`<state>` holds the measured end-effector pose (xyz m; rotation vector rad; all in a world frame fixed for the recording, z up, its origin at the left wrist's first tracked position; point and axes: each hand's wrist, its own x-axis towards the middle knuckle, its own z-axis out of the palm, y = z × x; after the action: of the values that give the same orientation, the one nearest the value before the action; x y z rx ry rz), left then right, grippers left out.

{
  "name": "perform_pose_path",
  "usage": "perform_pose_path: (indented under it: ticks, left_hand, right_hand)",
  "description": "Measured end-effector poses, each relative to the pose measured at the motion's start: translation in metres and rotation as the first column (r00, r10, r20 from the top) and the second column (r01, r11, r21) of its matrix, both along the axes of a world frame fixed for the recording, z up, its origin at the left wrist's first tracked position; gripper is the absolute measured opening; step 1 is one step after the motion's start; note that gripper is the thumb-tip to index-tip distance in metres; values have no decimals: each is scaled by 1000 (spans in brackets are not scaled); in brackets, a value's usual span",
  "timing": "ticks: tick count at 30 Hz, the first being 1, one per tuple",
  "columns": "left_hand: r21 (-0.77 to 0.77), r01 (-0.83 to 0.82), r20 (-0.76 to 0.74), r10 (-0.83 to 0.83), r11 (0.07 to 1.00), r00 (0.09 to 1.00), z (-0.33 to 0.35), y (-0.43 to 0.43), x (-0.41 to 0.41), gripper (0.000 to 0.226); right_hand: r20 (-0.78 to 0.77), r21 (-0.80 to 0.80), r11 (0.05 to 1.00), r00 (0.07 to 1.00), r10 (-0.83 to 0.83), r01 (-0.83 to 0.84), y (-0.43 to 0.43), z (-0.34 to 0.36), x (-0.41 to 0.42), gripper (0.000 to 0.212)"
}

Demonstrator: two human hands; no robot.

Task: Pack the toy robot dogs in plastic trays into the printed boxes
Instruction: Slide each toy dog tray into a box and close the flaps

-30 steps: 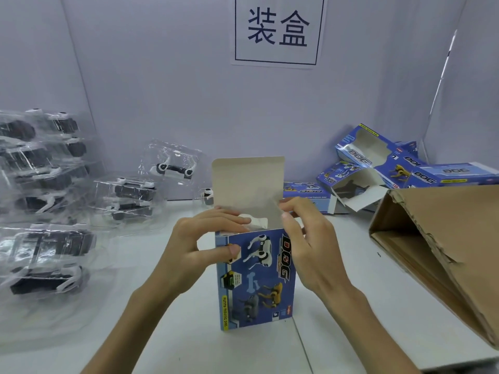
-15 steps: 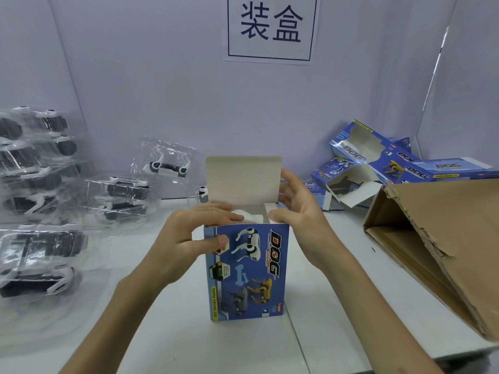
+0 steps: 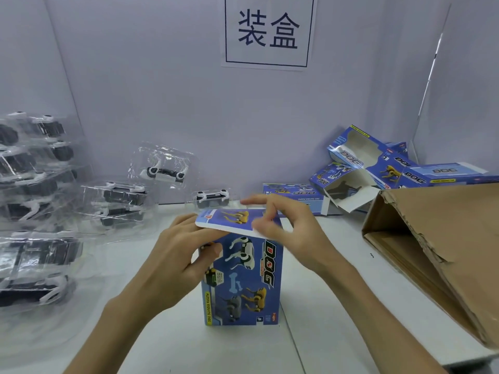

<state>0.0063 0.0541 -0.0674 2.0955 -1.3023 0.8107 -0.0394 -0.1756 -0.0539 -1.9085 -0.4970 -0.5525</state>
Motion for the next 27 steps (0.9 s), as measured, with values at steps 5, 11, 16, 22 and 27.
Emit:
perform_pose_path:
  ticks: [5, 11, 16, 22, 27]
  left_hand:
    - [-53, 22, 75, -18, 998, 997, -8, -2, 1, 44]
    - [-260, -126, 222, 187, 957, 957, -36, -13, -10, 42]
    - [-410, -218, 236, 334, 886, 912, -50, -24, -21, 36]
    - [-521, -319, 182, 468, 792, 865, -55, -33, -28, 26]
    - [-499, -350, 198, 497, 793, 845, -56, -30, -29, 30]
  right_hand:
    - [-20, -326, 944, 999, 48, -52, 2, 22, -5, 27]
    - [-171, -354, 925, 982, 84, -140, -3, 27, -6, 44]
    - [-117, -273, 957, 991, 66, -96, 2, 19, -8, 36]
    - [-94, -249, 966, 994, 52, -74, 4, 22, -9, 36]
    - [-134, -296, 954, 991, 16, -55, 7, 22, -8, 31]
